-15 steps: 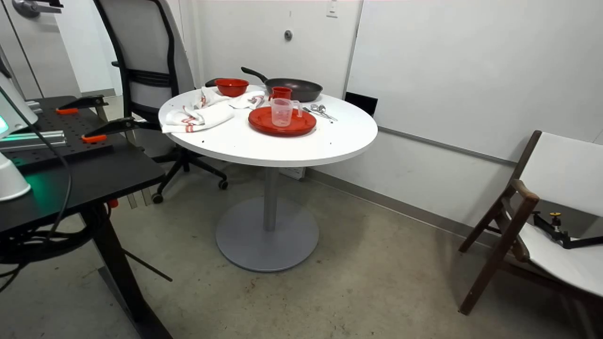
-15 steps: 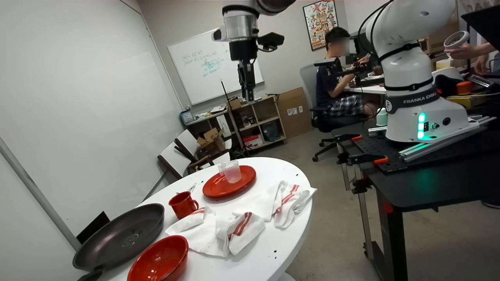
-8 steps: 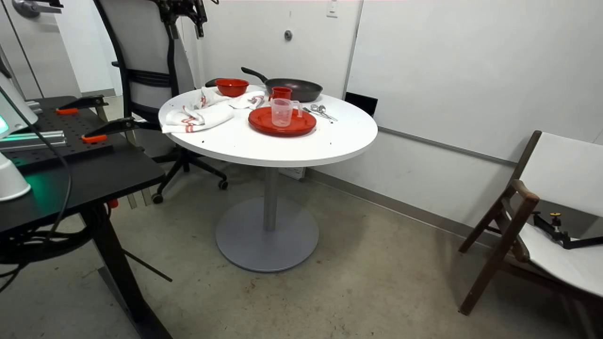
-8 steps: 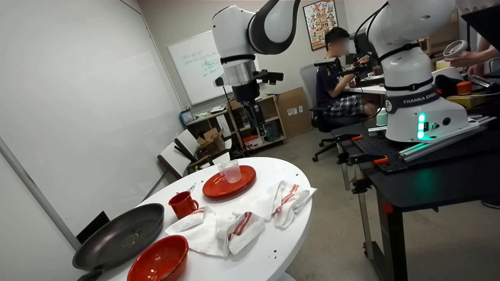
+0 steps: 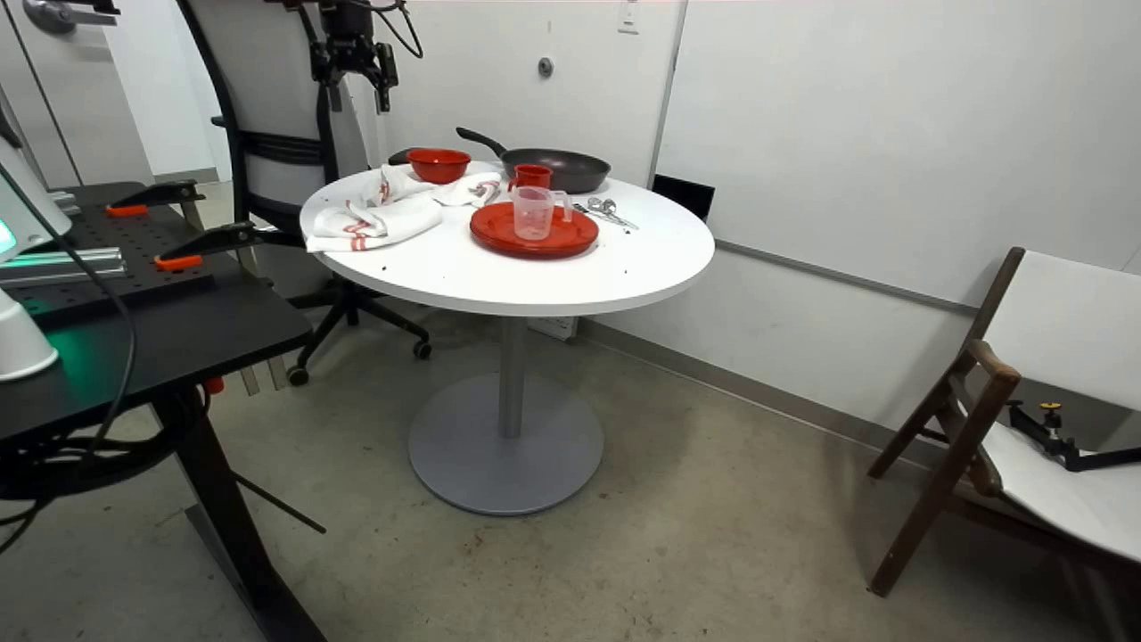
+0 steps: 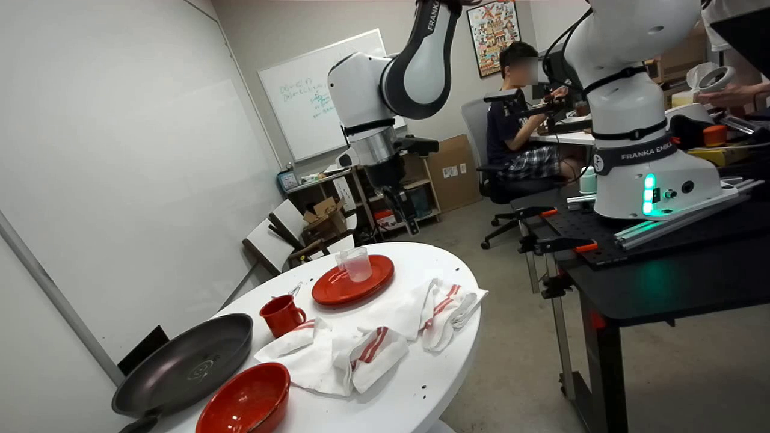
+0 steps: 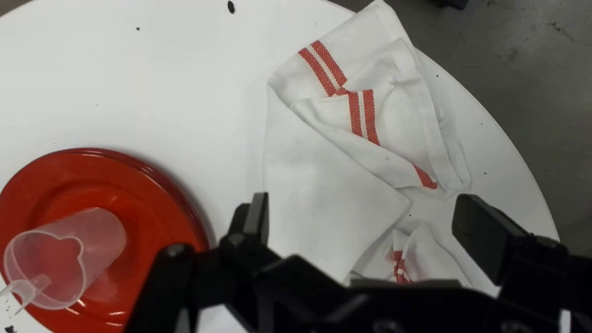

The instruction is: Use the towel to wipe the table

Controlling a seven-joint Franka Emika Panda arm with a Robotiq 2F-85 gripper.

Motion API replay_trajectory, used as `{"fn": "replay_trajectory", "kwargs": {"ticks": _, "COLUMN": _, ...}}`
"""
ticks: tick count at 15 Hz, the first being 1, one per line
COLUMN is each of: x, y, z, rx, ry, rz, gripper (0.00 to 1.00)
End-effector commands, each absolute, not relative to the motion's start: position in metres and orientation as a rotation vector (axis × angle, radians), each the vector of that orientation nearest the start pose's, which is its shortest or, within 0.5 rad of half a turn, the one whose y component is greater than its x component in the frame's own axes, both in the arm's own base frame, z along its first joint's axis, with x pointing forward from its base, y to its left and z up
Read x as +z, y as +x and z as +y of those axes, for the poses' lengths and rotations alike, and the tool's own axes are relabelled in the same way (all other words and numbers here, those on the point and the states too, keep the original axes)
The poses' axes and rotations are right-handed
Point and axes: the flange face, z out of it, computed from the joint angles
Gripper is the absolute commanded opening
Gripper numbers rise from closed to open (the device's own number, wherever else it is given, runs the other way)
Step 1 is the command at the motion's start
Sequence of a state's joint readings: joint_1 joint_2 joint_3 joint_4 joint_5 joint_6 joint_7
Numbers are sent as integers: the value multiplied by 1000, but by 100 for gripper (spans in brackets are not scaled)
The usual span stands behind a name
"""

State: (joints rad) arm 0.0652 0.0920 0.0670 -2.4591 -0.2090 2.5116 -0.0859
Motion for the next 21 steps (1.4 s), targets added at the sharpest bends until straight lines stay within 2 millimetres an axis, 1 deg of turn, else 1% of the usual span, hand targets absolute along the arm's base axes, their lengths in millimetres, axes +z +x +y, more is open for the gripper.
{"fn": "replay_trajectory", "kwargs": {"ticks": 1, "x": 240, "y": 469, "z": 58, "rx": 52, "ry": -3192, "rz": -654, "gripper": 100}}
{"fn": "replay_trajectory", "kwargs": {"ticks": 3, "x": 229, "y": 466, "z": 58, "rx": 25, "ry": -3193, "rz": -635, "gripper": 100}}
{"fn": "replay_trajectory", "kwargs": {"ticks": 6, "x": 212, "y": 466, "z": 64, "rx": -96, "ry": -3174, "rz": -625, "gripper": 100}}
{"fn": "replay_trajectory", "kwargs": {"ticks": 10, "x": 202, "y": 472, "z": 63, "rx": -286, "ry": -3173, "rz": -612, "gripper": 100}}
{"fn": "replay_trajectory", "kwargs": {"ticks": 13, "x": 194, "y": 475, "z": 55, "rx": -359, "ry": -3185, "rz": -631, "gripper": 100}}
{"fn": "replay_trajectory", "kwargs": {"ticks": 15, "x": 184, "y": 468, "z": 49, "rx": -332, "ry": -3206, "rz": -637, "gripper": 100}}
{"fn": "replay_trajectory", "kwargs": {"ticks": 18, "x": 163, "y": 448, "z": 41, "rx": -230, "ry": -3244, "rz": -604, "gripper": 100}}
{"fn": "replay_trajectory", "kwargs": {"ticks": 21, "x": 141, "y": 427, "z": 41, "rx": -136, "ry": -3255, "rz": -519, "gripper": 100}}
